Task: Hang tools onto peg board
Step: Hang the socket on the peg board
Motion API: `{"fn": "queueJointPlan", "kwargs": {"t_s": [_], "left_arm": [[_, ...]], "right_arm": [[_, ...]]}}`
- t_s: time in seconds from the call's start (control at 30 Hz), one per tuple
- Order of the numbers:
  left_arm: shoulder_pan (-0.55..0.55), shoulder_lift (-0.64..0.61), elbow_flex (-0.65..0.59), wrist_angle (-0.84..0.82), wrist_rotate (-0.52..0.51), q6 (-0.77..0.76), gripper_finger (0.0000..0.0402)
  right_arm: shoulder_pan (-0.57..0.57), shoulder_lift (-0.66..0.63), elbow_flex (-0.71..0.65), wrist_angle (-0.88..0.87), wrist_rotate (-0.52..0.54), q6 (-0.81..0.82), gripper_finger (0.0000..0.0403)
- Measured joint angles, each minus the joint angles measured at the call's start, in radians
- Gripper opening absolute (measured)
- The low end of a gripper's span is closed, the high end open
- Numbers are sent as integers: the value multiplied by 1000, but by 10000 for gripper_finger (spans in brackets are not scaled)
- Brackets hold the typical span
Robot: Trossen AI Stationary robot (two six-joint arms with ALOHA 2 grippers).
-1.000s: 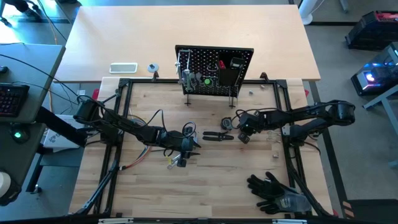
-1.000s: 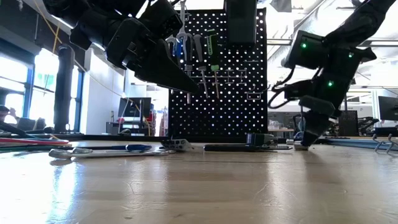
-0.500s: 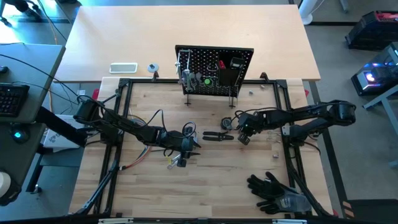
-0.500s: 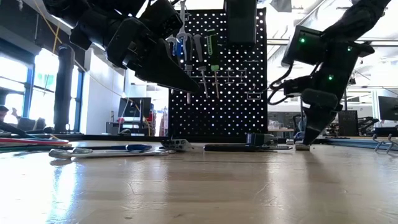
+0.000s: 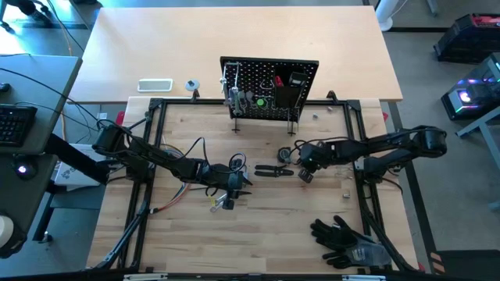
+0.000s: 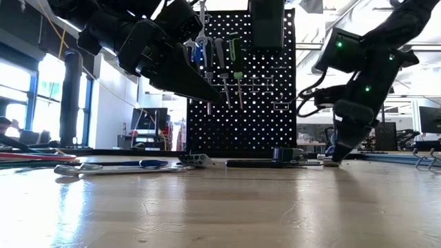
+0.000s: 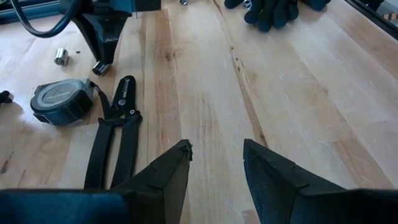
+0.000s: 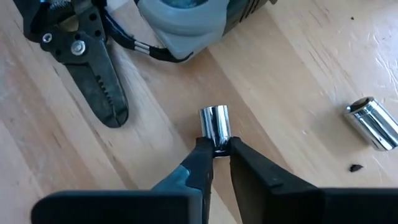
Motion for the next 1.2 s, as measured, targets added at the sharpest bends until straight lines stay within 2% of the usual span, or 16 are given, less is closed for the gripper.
{"fn": "queueJointPlan", "kwargs": {"t_s": [0.27,0.7,0.87,0.93,1.2], "left_arm": [[0,0,0,0,0,0,142],[0,0,0,5,0,0,142],[0,0,0,5,0,0,142],[0,0,0,4,0,-1,142],[0,0,0,-3,0,-9,142]], "right_arm": [[0,-1,-76,146,4,10,53],[1,0,-127,267,36,3,53],[0,0,-128,266,66,-4,20],[0,0,-128,266,57,-16,6],[0,-21,-127,238,-47,19,2]]}}
